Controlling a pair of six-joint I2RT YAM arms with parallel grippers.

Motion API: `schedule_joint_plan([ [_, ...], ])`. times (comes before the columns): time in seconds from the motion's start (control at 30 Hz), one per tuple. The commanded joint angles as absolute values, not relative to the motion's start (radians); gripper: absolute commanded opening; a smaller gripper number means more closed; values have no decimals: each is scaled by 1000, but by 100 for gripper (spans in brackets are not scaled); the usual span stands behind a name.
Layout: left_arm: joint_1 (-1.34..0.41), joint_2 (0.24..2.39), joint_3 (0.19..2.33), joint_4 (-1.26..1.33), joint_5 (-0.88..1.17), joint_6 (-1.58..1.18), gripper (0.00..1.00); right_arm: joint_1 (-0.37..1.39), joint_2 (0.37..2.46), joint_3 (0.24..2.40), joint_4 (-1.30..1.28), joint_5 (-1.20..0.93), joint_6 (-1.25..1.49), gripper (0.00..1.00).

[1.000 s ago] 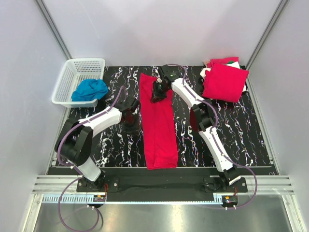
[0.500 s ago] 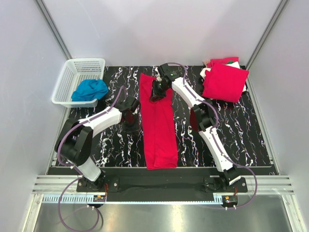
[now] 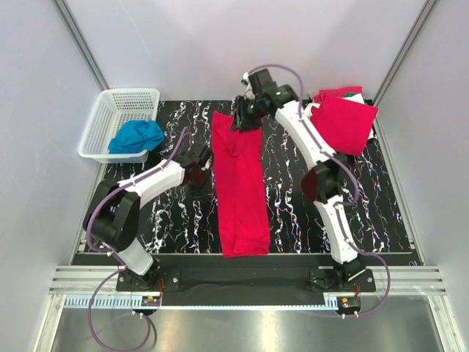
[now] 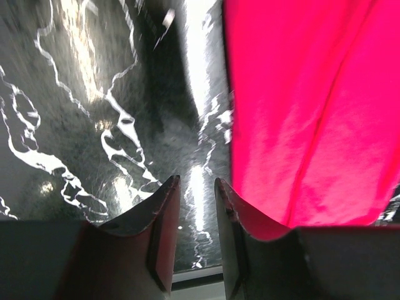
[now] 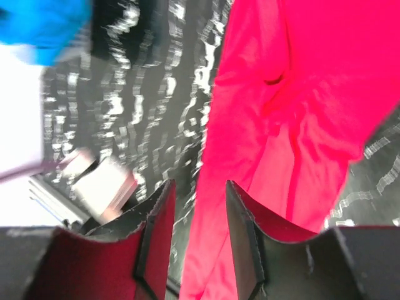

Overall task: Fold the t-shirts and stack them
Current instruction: Fold the tshirt

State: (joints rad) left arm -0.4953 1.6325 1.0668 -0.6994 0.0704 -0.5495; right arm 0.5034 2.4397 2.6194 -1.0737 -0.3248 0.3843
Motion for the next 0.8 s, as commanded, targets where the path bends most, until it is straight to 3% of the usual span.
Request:
schedule_joint_plan([
  [0.0,-488,1629,1141,-670,83,-560,34,514,2199,2456,-1158,-239,373,46],
  [0.2,-491,1563,1129,-675,58,-598,35,565,1826,1781,-972,-230,480,46],
  [0.3,-492,1497,1118,-705,34,-621,35,568,1668,1558,-881,-313,554,47],
  [0.5,-499,1427,1158,-802,-21,-647,35,578,1525,1418,-925,-286,529,50],
  [0.77,-502,1405,1189,-838,17,-686,36,580,1563,1457,-977,-334,526,50],
])
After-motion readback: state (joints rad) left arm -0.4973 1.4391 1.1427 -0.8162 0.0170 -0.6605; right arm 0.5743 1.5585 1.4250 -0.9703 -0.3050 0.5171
